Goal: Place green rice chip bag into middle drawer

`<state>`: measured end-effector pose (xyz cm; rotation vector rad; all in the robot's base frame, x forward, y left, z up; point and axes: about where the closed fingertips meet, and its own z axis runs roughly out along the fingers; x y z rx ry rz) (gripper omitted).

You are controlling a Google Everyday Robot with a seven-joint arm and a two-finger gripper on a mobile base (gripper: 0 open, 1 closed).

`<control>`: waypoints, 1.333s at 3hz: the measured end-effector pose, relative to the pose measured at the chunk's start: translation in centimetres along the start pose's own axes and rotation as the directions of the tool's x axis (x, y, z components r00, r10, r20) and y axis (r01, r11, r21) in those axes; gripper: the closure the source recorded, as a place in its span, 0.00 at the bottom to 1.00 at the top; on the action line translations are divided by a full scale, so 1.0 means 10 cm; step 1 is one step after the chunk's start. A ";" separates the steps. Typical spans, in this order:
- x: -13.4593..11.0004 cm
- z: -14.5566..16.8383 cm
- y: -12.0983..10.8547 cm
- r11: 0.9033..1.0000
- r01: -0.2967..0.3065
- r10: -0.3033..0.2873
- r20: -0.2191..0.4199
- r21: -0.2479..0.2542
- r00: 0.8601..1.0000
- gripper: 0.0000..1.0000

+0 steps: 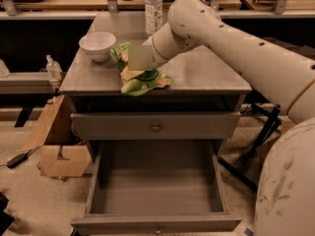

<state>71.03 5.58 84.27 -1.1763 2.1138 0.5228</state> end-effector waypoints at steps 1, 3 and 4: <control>0.00 -0.04 0.00 1.000 0.001 -0.001 0.002 0.004 1.000 1.00; 0.08 -1.23 0.40 0.993 0.013 -0.021 0.068 0.118 0.997 1.00; 0.34 -1.85 0.73 0.987 -0.018 0.008 0.061 0.161 0.998 1.00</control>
Offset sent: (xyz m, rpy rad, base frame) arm -0.0266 -0.0434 0.0508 0.0054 -0.1002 -0.0559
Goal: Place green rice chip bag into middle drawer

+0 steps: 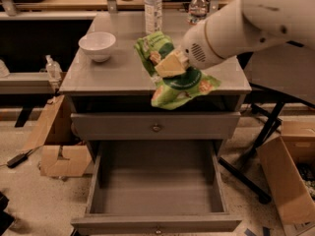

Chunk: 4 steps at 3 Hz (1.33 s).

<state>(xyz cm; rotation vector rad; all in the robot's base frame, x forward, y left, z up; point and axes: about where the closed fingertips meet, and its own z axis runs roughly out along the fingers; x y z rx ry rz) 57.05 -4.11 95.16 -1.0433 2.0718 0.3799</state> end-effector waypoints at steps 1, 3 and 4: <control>0.53 -0.33 0.29 0.999 -0.027 0.026 -0.046 -0.036 0.999 1.00; 1.10 -0.31 0.47 0.990 -0.059 0.037 -0.167 -0.128 0.985 1.00; 1.12 -0.22 0.51 0.989 -0.060 0.035 -0.175 -0.136 0.984 1.00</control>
Offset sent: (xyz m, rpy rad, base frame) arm -0.1126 -0.0603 -0.1297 -0.1329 0.3780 0.1351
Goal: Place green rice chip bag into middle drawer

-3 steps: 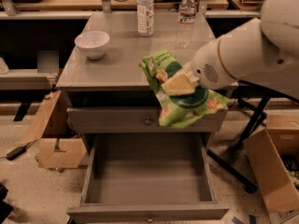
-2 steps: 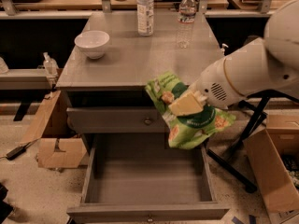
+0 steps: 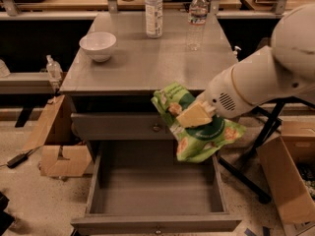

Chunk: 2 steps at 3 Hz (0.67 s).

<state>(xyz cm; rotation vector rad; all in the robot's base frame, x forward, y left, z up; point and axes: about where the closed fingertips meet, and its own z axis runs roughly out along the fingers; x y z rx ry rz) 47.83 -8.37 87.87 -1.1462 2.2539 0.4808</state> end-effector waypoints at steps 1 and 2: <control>0.14 0.55 0.11 0.999 -0.010 0.008 -0.043 -0.049 0.999 1.00; 0.47 1.28 0.26 0.993 -0.029 0.020 -0.082 -0.111 0.996 1.00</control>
Offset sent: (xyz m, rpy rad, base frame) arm -0.0087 0.0865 -0.2368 0.0040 0.2219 0.0783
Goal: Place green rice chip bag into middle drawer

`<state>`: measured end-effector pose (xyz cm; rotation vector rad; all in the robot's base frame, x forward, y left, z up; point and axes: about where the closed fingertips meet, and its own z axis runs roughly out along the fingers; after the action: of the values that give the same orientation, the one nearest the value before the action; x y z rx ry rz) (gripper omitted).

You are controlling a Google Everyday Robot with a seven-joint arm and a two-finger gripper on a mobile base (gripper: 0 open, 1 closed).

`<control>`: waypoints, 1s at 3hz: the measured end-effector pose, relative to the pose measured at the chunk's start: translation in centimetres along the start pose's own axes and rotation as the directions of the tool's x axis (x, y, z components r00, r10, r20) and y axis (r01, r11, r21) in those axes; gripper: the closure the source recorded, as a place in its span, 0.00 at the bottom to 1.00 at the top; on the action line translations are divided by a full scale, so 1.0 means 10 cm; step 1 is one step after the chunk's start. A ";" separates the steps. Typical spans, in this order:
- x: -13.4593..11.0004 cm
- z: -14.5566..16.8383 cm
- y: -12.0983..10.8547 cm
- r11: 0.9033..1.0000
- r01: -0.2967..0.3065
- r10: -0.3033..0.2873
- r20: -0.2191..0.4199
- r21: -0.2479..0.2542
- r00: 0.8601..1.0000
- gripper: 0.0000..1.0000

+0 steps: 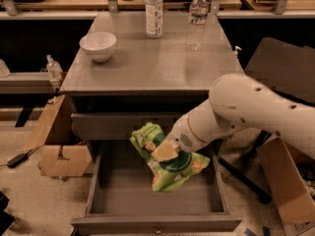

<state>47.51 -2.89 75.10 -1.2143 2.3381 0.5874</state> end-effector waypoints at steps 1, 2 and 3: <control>0.26 0.69 -0.05 0.999 -0.029 0.029 0.000 -0.040 1.000 1.00; 0.48 1.49 -0.25 0.996 -0.074 0.074 0.003 -0.057 0.997 1.00; 0.64 1.87 -0.48 0.989 -0.133 0.133 0.005 -0.063 0.991 1.00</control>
Offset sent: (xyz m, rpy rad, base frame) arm 0.0360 0.0568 -0.2125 0.0602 0.0884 -0.0334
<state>51.63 0.74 55.51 -1.0855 2.4230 0.7137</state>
